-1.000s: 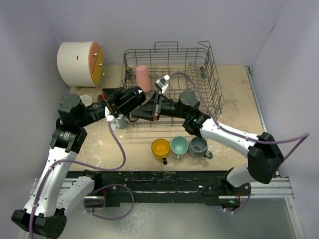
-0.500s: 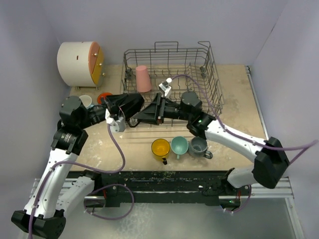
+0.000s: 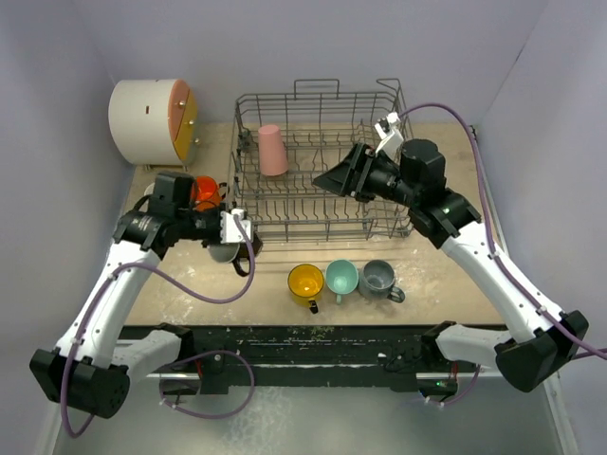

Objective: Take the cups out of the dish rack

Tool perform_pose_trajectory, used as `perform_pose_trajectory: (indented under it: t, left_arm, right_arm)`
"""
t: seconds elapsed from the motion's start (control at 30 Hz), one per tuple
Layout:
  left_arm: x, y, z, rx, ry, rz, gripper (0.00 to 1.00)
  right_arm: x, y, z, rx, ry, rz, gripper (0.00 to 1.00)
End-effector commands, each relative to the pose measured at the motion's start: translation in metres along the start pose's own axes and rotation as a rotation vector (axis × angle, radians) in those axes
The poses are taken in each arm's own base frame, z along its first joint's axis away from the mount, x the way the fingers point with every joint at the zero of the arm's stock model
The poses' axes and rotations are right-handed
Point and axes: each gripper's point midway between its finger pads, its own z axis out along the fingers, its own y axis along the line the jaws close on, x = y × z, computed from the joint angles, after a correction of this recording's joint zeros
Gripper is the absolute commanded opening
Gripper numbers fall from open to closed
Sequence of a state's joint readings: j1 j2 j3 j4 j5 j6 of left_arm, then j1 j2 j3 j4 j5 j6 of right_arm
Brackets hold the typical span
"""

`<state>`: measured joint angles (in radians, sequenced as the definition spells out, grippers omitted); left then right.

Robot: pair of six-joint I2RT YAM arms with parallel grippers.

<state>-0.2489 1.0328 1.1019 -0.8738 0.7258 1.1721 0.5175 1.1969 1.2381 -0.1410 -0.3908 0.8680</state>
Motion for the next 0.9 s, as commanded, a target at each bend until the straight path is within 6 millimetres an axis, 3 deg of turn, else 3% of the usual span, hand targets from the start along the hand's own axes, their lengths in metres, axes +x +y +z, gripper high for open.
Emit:
perform_pose_trajectory:
  t: [0.0,0.33,0.57,0.87]
  left_arm:
    - [0.005,-0.020,0.009,0.104,0.059,-0.039,0.00]
    - [0.044,-0.049,0.075,0.291,0.272,-0.125,0.00]
    - [0.089,-0.063,0.108,0.389,0.415,-0.134,0.00]
    - [0.080,-0.083,0.127,0.485,0.393,-0.124,0.00]
  right_arm:
    - [-0.003,-0.037,-0.012,0.209,0.011,-0.126,0.71]
    - [-0.016,-0.059,-0.026,0.370,-0.027,-0.195,0.78]
    - [-0.018,-0.066,-0.033,0.424,-0.026,-0.209,0.83]
    - [-0.022,-0.076,-0.025,0.472,0.002,-0.241,0.87]
